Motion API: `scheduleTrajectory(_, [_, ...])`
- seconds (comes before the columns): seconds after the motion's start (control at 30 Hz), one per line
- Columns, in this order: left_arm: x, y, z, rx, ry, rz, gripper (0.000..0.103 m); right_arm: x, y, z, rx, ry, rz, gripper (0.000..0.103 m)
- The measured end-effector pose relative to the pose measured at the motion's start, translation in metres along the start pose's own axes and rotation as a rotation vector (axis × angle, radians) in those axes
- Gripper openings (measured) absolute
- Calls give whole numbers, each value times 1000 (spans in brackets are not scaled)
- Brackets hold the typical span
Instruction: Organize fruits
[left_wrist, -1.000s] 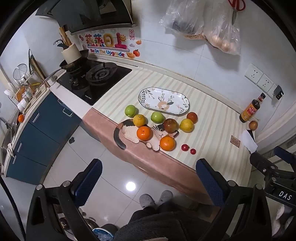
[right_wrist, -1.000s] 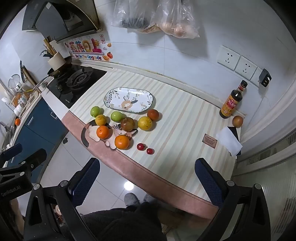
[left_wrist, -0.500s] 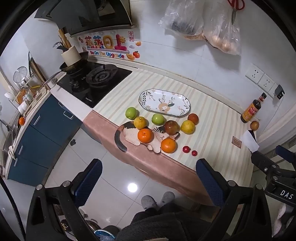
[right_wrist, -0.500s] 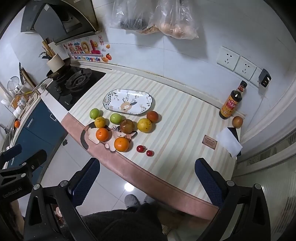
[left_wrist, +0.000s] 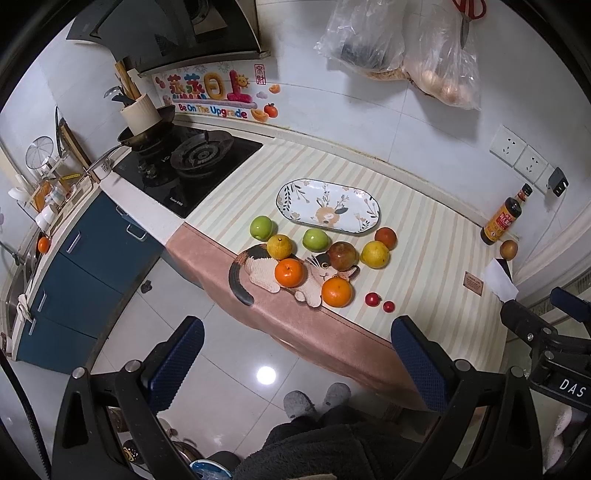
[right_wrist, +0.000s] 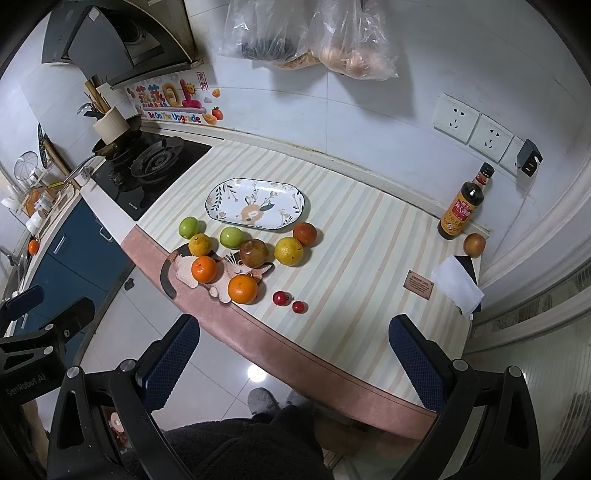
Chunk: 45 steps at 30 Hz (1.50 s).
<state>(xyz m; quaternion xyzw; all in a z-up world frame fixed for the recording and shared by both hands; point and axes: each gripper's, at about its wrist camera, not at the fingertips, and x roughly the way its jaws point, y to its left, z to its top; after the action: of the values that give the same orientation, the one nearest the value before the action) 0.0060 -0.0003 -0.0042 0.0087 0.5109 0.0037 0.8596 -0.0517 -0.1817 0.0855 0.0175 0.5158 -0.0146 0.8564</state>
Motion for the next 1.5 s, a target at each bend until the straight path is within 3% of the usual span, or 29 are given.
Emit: scheduleTrajectory(1.5, [-7, -8, 8, 12, -15, 1, 103, -5, -7, 7, -5, -7, -7, 103])
